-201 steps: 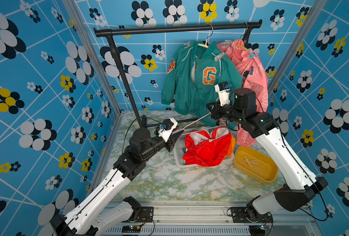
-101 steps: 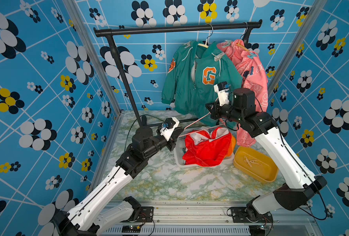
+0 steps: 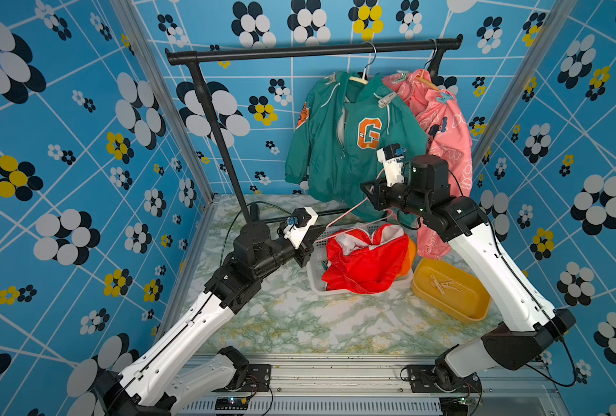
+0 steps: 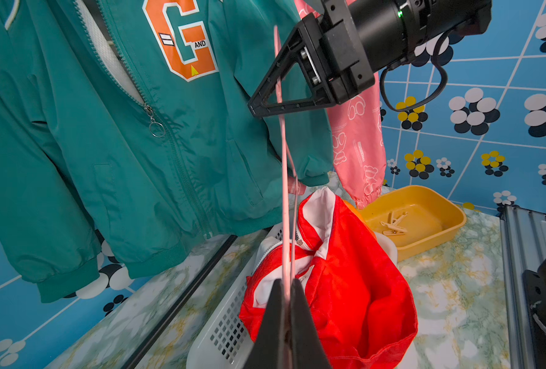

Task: Remove the clothespins securing jackets to the hanger
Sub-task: Place the hanger at the clothesline.

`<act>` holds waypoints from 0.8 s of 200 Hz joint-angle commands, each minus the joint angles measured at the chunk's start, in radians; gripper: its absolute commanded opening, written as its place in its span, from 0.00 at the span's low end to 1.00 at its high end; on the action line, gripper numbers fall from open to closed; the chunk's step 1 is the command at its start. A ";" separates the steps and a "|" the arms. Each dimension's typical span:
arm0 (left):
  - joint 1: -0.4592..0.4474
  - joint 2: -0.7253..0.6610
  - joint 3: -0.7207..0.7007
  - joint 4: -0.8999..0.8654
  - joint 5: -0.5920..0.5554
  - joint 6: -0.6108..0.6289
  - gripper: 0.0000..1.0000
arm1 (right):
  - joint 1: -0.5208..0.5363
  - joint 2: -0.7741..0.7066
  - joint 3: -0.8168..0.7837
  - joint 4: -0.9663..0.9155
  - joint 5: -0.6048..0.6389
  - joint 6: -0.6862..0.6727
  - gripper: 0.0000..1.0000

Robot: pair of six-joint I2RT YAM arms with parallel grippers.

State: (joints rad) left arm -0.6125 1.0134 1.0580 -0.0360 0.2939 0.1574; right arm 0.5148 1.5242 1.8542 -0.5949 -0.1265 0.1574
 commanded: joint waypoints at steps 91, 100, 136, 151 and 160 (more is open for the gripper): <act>0.007 -0.230 0.003 -0.111 -0.279 0.110 0.00 | 0.002 -0.120 -0.083 0.065 0.126 -0.016 0.72; 0.007 -0.248 0.006 -0.118 -0.318 0.121 0.00 | 0.001 -0.141 -0.100 0.069 0.142 -0.019 0.73; 0.005 -0.335 -0.024 -0.042 -0.470 0.113 0.00 | -0.003 -0.225 -0.183 0.098 0.210 -0.032 0.77; 0.005 -0.340 -0.029 0.011 -0.562 0.113 0.00 | -0.005 -0.239 -0.204 0.100 0.223 -0.031 0.77; 0.005 -0.330 -0.031 0.052 -0.605 0.122 0.00 | -0.007 -0.239 -0.210 0.099 0.228 -0.030 0.77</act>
State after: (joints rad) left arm -0.6125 0.6853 1.0374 -0.1246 -0.1383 0.2596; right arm 0.5137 1.3056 1.6722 -0.5312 0.0486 0.1413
